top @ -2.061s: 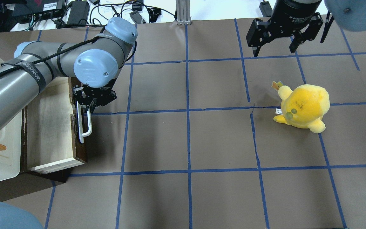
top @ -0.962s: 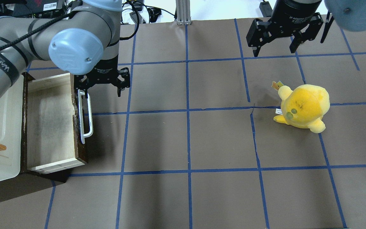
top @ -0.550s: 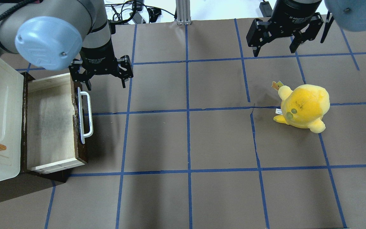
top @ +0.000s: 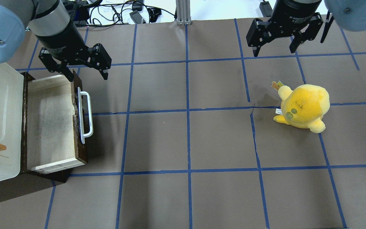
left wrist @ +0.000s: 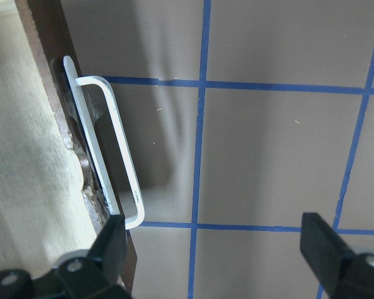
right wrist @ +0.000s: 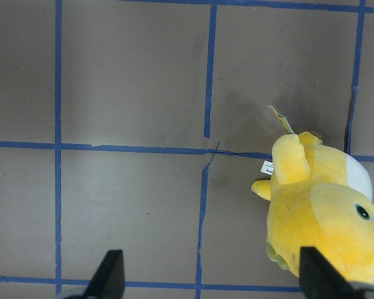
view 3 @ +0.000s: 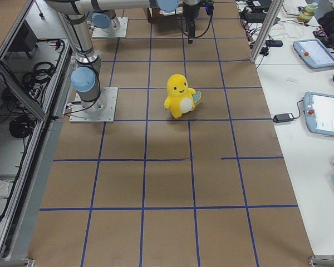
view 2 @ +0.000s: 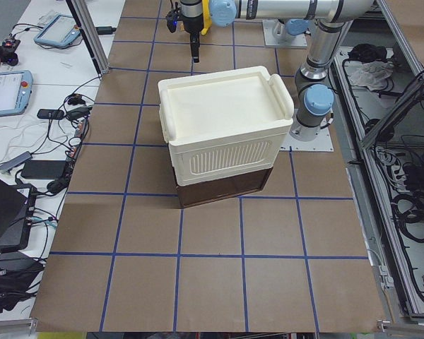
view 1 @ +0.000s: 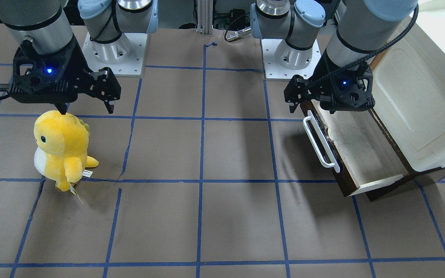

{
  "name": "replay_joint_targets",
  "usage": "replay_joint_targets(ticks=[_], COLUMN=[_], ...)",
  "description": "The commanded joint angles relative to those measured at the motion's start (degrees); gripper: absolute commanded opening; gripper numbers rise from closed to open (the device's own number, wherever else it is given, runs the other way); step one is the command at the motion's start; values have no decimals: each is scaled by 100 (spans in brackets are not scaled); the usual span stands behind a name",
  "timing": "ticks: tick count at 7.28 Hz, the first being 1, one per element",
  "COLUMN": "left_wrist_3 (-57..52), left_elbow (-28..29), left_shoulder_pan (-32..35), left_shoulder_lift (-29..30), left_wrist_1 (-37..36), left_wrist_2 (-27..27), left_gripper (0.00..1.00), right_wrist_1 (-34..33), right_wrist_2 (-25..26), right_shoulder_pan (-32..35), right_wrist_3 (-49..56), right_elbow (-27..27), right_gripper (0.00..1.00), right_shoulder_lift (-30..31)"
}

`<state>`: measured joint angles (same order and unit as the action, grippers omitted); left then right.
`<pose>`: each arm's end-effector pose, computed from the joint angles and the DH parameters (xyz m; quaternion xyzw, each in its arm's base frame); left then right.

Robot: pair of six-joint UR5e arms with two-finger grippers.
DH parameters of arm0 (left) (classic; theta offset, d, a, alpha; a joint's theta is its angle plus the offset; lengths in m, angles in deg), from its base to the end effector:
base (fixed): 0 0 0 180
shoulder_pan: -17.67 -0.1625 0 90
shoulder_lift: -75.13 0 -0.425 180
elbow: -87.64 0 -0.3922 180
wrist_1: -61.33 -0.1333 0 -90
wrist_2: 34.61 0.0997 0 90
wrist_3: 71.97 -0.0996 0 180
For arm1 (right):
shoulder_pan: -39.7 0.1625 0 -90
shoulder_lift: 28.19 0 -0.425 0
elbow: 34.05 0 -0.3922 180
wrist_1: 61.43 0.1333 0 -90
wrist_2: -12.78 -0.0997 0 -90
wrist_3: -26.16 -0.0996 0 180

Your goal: Pull drawer sideways

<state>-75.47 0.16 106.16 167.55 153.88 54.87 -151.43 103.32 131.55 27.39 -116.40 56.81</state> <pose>-0.1208 -0.5089 0.4840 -0.0173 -0.9996 -0.0212 0.0055 0.1495 -0.5285 0.5091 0.0268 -0.9994 0.0231 0.0046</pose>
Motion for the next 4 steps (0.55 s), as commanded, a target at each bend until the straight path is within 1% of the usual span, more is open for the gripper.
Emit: replay_joint_targets(ticks=[1,4], left_wrist_3=[-546,-555], left_elbow=[-58,-112], left_shoulder_pan=[-104,-166], left_shoulder_lift=[-381,-445], left_wrist_1=[174,193], left_wrist_2=[-18,-1], left_gripper=[100,100], right_wrist_1=[0,0], right_wrist_2=[-1,8], right_shoulder_pan=[0,0], right_wrist_3=[0,9], right_elbow=[0,0], right_gripper=[100,100], right_shoulder_lift=[0,0])
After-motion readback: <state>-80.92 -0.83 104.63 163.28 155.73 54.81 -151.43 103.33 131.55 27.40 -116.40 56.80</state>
